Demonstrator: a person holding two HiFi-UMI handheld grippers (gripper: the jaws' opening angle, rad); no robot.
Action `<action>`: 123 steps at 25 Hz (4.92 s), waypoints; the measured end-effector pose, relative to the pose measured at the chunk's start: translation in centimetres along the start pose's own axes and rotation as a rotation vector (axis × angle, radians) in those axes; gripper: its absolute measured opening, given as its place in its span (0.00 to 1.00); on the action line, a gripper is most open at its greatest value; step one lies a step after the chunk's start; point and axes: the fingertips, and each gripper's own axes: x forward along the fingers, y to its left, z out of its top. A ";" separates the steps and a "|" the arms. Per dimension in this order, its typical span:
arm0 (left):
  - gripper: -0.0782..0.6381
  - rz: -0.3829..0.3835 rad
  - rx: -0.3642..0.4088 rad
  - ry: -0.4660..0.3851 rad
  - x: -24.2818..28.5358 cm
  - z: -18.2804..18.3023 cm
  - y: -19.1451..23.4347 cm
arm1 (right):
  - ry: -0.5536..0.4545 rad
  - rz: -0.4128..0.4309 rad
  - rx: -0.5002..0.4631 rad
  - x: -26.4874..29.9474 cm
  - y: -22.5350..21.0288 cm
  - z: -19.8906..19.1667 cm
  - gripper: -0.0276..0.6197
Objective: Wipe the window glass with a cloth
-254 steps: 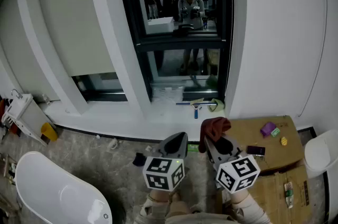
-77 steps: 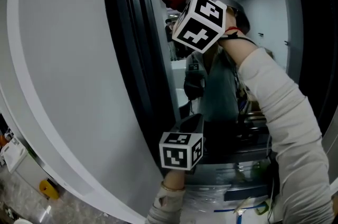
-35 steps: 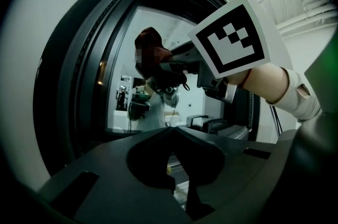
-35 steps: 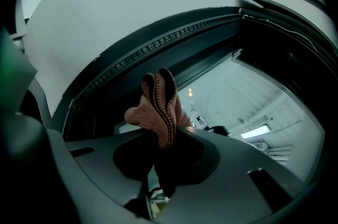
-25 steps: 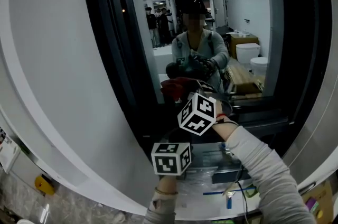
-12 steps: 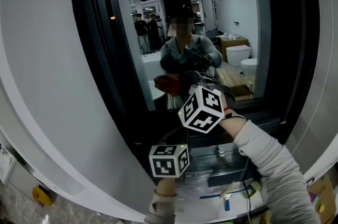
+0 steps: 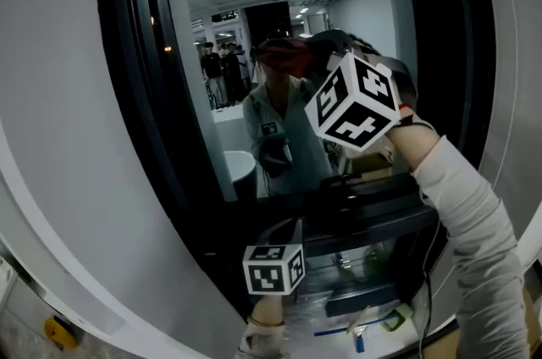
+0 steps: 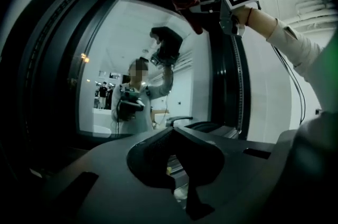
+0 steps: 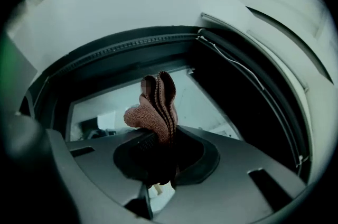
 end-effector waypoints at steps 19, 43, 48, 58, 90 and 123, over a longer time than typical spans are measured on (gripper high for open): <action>0.12 -0.016 0.012 0.020 1.4 -0.9 0.0 | 0.165 -0.353 -0.181 1.7 -17.2 0.3 0.13; 0.12 -0.018 0.007 0.022 0.6 -1.3 1.0 | 0.213 -0.169 -0.183 4.3 -6.1 -3.7 0.13; 0.12 -0.023 0.007 0.023 0.7 -1.5 0.8 | 0.207 -0.133 -0.156 3.6 -3.4 -4.6 0.13; 0.12 -0.022 -0.006 0.015 0.4 -1.3 0.7 | 0.199 -0.053 -0.102 2.5 2.2 -6.5 0.13; 0.12 -0.020 -0.037 0.035 0.0 -3.0 0.0 | 0.258 0.193 0.024 -1.9 20.0 -12.5 0.13; 0.12 -0.105 -0.012 0.034 4.5 -2.8 -4.1 | 0.302 -0.198 -0.139 -5.1 -7.0 -15.6 0.13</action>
